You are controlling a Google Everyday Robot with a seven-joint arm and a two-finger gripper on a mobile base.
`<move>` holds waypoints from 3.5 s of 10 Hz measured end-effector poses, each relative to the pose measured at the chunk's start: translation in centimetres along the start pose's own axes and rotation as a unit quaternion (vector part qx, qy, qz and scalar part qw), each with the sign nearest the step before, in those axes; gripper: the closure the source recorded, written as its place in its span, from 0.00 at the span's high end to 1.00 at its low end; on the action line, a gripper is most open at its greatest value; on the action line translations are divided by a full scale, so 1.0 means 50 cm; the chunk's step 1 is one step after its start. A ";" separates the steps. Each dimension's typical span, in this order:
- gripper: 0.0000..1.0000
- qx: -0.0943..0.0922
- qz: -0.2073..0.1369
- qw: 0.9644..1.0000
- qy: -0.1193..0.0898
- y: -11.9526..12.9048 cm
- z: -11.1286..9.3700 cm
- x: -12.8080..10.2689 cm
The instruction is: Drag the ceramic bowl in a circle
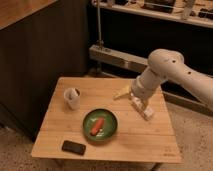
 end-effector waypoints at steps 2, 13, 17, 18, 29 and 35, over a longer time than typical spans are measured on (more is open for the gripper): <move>0.80 0.000 0.000 1.000 0.000 0.000 0.000 0.000; 0.80 0.000 0.000 1.000 0.000 0.000 0.000 0.000; 0.80 -0.002 -0.001 1.000 0.000 0.002 0.020 0.000; 0.80 -0.003 -0.003 1.000 0.000 0.001 0.046 0.001; 0.80 0.000 -0.052 0.999 0.014 0.020 0.279 0.005; 0.80 -0.010 -0.045 0.999 0.002 0.044 0.345 0.020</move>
